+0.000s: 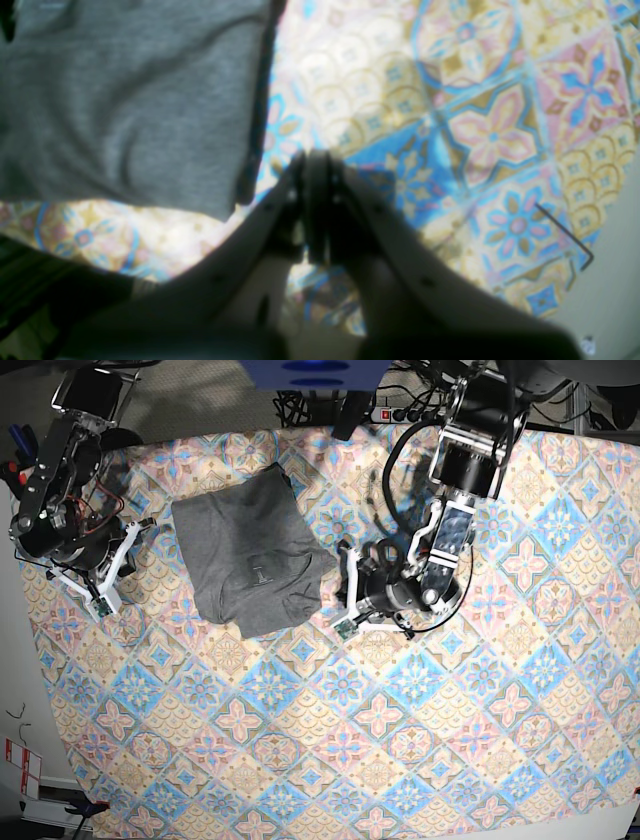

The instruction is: Fold the T-shirt properly

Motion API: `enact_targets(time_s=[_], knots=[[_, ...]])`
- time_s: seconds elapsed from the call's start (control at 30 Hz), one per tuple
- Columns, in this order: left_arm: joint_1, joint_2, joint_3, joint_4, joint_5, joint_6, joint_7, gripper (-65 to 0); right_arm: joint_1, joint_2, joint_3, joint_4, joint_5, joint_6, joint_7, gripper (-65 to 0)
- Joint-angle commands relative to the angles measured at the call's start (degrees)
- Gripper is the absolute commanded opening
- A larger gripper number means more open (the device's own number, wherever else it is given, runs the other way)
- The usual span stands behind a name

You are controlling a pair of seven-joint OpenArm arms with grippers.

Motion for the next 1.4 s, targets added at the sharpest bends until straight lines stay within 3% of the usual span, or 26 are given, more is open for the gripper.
enact_targets(time_s=[0.0,0.1,0.27,0.33,0.53,0.7,0.83,1.07,1.23,1.37], knots=[[0.6,-0.31,0.04,4.18,-0.74,-0.1,-1.66,-58.3,0.46,0.68,1.24,1.07,0.64,0.12,0.82,-64.8],[6.58,-2.6,-3.04,11.83,-0.3,-0.1,-2.01,-58.3,-1.39,0.68,3.61,1.07,0.64,0.12,0.82,-64.8],[15.81,-2.77,-13.76,23.88,-0.22,-0.1,-2.54,-58.3,-2.62,0.59,7.57,1.07,0.64,0.12,0.82,-64.8],[19.68,-2.77,-16.22,28.1,-0.22,-0.1,-5.97,-58.3,-4.64,0.59,9.15,1.33,0.64,0.12,1.12,-64.8],[29.96,-2.42,-22.99,32.32,1.81,-0.1,-17.05,-58.3,-13.61,0.59,9.42,3.71,0.64,0.12,9.56,-64.8],[37.44,2.24,-27.48,32.23,9.54,-0.1,-29.35,-58.3,-18.8,0.59,9.42,3.71,0.64,0.12,15.54,-64.8],[41.04,5.84,-30.55,32.23,13.85,-0.1,-35.68,-58.3,-21.78,0.59,9.42,3.62,0.72,0.12,17.83,-64.8],[46.84,9.18,-34.33,32.23,14.03,-0.1,-44.83,-58.3,-27.06,0.59,9.42,3.62,0.72,0.12,22.57,-64.8],[49.74,15.34,-41.63,31.44,14.03,-0.1,-55.11,-58.3,-30.4,0.5,9.5,3.53,0.72,0.12,25.39,-64.8],[50.45,15.94,-48.14,28.27,14.2,-0.1,-64.61,-58.3,-32.95,-1.96,9.5,3.44,0.55,0.12,27.85,-64.8]])
